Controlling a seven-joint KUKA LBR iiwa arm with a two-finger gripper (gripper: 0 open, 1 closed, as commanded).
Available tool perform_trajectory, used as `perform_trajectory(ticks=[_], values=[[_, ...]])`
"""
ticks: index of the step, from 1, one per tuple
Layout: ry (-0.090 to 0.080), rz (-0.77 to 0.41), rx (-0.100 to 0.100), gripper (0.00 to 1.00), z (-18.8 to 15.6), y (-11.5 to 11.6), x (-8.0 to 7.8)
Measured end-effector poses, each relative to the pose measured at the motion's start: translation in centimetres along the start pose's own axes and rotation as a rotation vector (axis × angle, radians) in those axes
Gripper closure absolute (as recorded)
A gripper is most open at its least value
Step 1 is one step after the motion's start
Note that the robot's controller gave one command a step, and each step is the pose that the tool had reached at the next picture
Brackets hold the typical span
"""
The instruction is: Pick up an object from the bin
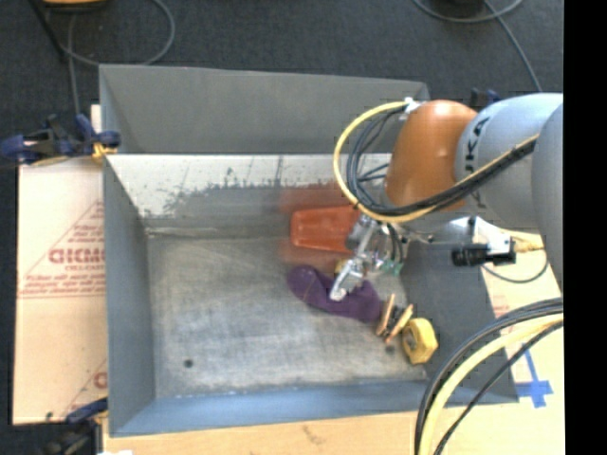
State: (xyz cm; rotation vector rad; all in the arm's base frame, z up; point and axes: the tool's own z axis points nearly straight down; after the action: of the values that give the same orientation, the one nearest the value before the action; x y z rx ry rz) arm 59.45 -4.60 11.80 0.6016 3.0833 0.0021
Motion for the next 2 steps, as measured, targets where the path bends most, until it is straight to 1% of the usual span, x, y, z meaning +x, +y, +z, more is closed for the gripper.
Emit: perform_trajectory(ticks=[1,2], values=[[-0.004,-0.208,0.001,1.00,3.59,2.98,1.47],[-0.005,-0.208,0.001,1.00,3.59,2.99,1.46]])
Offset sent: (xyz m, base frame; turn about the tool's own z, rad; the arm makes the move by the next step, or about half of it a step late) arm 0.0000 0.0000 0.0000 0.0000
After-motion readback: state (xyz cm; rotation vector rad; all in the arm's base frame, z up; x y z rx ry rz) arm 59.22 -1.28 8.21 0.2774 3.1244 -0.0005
